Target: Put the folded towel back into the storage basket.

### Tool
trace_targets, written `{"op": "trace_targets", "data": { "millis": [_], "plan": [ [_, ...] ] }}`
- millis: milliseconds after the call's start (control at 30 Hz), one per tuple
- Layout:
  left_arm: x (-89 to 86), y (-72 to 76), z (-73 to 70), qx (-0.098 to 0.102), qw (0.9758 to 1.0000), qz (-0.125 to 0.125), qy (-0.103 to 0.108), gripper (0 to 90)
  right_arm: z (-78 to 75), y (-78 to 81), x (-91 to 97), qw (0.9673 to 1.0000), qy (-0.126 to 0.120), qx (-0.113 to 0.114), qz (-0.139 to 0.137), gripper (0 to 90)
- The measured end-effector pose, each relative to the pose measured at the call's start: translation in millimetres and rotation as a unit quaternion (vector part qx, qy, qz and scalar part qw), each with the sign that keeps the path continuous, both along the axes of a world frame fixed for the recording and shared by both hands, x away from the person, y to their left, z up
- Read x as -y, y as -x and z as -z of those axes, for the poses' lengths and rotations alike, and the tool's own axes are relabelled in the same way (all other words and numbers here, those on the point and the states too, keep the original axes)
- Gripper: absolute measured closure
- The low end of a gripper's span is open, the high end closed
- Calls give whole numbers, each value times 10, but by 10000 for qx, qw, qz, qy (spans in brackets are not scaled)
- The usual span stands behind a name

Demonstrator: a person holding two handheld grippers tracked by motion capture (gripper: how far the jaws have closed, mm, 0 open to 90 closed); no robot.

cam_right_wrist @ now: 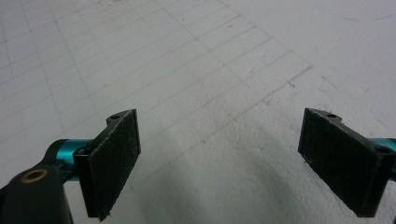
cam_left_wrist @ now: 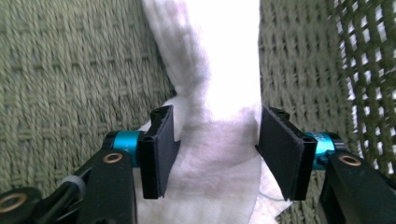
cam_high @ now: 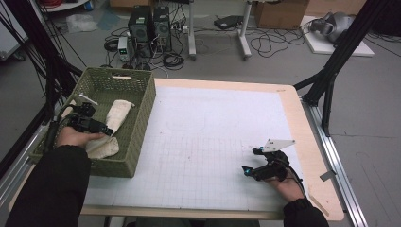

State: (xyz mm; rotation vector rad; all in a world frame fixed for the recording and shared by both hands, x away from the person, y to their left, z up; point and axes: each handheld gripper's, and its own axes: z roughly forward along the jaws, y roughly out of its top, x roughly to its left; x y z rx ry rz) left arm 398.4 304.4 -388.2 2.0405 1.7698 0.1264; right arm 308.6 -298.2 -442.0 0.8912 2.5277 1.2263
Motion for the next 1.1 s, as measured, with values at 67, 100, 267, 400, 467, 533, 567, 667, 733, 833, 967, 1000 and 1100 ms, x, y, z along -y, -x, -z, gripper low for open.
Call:
{"op": "trace_targets", "data": {
  "millis": [67,100,267,400,467,533,567,667,733,833,967,1000,1100],
  "plan": [
    [5,-24,35,-65,9998,-213,-20,466,4,-3,-6,10000,6,-1,-25,121],
    [7,-38,57,-98,9993,-351,-21,510,6,-4,-9,10000,13,5,-25,121],
    [42,-75,74,203,9951,-948,167,764,-1,-6,-2,10000,-8,3,-29,121],
    [52,-77,2,897,9860,-1381,262,787,-3,-9,10,10000,-37,1,-16,121],
    [56,-89,17,1000,9837,-1481,221,776,-4,-8,9,10000,-43,6,-19,121],
    [49,-109,85,720,9861,-1450,366,727,-3,-7,4,10000,-34,6,-25,122],
    [55,-112,114,605,9875,-1405,382,696,-1,-7,-1,10000,-31,7,-33,121],
    [59,-103,105,584,9889,-1296,430,628,-1,-5,-2,10000,-36,6,-40,122],
    [47,-89,75,600,9899,-1213,418,602,-7,0,2,10000,-42,-9,-33,122],
    [45,-62,30,642,9921,-1002,396,551,-10,-1,5,10000,-48,37,-48,122],
    [34,-24,-38,709,9937,-809,322,507,-7,1,-4,10000,-25,17,-55,121],
    [29,-16,-56,726,9939,-764,325,499,-7,2,-5,10000,-16,17,-60,122],
    [27,8,-108,780,9943,-660,293,498,-3,1,-11,10000,-27,11,-65,121]
  ]
}}
